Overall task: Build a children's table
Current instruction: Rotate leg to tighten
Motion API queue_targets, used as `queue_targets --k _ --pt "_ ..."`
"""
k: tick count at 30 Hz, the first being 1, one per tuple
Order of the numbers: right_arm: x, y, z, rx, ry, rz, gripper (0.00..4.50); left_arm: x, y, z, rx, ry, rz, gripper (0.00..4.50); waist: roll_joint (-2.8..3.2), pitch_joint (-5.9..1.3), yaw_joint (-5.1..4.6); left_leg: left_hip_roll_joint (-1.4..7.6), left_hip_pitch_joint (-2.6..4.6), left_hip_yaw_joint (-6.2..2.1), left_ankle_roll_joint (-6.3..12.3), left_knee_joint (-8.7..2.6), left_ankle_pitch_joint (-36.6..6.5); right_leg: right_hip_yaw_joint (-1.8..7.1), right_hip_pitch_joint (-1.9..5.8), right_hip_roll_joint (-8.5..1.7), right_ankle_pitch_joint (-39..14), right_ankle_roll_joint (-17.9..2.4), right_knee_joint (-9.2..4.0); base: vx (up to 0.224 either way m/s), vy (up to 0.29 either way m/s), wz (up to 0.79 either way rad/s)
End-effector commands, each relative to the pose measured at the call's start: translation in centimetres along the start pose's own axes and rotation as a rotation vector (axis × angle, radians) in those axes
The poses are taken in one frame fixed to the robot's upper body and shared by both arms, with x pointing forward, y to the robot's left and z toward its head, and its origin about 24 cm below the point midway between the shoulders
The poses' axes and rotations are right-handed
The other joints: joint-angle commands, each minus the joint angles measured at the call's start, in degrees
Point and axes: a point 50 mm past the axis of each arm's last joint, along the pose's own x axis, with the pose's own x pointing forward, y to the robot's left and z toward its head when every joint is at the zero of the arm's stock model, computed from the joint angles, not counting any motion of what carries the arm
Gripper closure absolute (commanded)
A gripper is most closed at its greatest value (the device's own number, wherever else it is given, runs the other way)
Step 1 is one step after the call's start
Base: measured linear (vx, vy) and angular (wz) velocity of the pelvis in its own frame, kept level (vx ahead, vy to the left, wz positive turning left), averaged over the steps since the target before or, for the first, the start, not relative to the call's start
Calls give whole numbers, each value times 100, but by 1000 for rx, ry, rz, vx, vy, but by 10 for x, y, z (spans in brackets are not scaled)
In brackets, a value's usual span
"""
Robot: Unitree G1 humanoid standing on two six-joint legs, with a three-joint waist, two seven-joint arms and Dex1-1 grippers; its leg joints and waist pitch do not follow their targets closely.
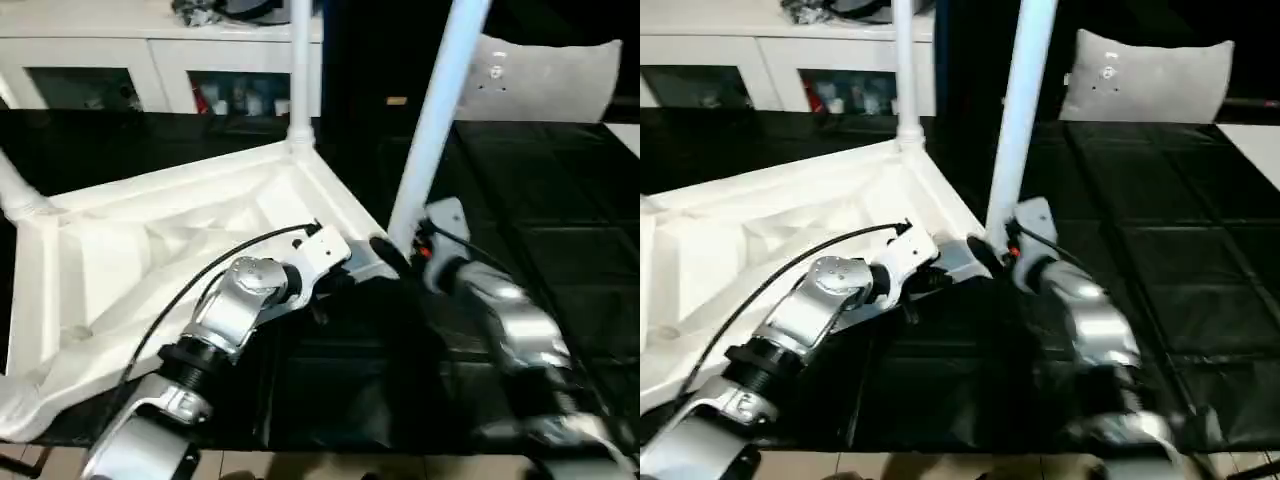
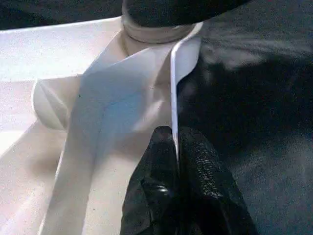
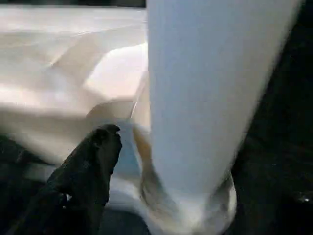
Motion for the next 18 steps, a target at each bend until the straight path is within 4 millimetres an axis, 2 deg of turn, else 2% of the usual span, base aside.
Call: queue_targets --k 1,3,5,9,13,14,15,18 --pt "-1 11 2 -33 -14 123 52 -4 2 3 46 -38 -16 450 -69 -363 31 246 -49 -69 478 -352 -714 280 362 -396 -1208 -1097 -454 0 0 0" --pt "-19 -3 0 -73 12 171 35 -13 2 -5 108 -28 -91 450 -86 -358 59 249 -27 -72 504 -344 -820 277 361 -402 -1494 -1036 -488 0 0 0" --pt "-32 -12 1 -87 33 217 25 -19 -1 -10 149 -28 -165 450 -69 -351 68 261 -37 -70 521 -348 -830 284 349 -407 -1520 -1042 -488 0 0 0" --pt "-45 -16 5 -101 50 320 25 -26 -7 -16 199 -12 -283 450 -73 -356 74 277 -21 -72 543 -352 -871 274 337 -403 -1488 -1121 -472 0 0 0" --pt "-53 -16 5 -119 75 401 41 -30 -12 -19 222 -13 -362 450 -69 -357 138 294 -3 -56 562 -342 -778 281 323 -404 -1314 -1220 -449 0 0 0" --pt "-56 -16 5 -125 90 449 51 -32 -14 -20 235 -16 -405 450 -67 -356 153 298 -7 -55 557 -340 -785 284 323 -407 -1303 -1228 -439 0 0 0" --pt "-59 -15 5 -125 103 496 63 -34 -15 -22 250 -14 -441 450 -71 -355 211 300 4 -49 556 -339 -821 277 328 -409 -1362 -1234 -443 0 0 0" --pt "-62 -12 5 -114 123 559 71 -38 -15 -23 267 -7 -480 450 -67 -351 248 314 19 -45 524 -348 -856 282 315 -407 -1386 -1227 -441 0 0 0"
